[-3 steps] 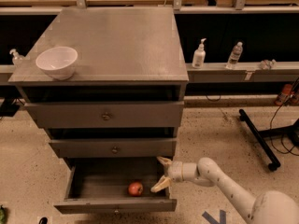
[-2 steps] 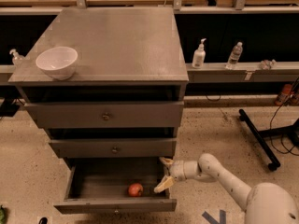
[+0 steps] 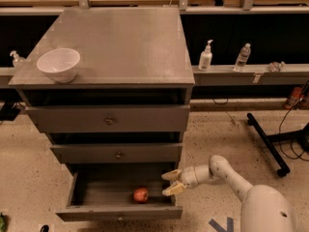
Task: Place apple into bottom drawer
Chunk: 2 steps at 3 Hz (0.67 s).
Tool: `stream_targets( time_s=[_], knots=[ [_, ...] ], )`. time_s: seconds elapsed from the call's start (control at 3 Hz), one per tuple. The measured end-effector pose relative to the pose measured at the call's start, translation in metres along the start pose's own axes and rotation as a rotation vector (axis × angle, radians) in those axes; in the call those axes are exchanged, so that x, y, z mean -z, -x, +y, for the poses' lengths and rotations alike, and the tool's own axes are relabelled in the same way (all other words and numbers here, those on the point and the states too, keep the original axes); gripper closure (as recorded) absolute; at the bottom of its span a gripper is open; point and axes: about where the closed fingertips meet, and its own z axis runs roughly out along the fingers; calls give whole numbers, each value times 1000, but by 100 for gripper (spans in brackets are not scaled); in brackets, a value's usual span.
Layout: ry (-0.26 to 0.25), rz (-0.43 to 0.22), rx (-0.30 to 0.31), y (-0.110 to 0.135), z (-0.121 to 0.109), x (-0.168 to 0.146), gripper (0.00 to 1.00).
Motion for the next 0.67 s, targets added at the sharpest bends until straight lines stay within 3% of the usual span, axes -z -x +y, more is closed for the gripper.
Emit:
stream_targets(
  time_s=[0.33,0.67],
  knots=[
    [148,-12,155,25,28,-1,64],
    [198,-24,208,28,40,-1,72]
  ],
)
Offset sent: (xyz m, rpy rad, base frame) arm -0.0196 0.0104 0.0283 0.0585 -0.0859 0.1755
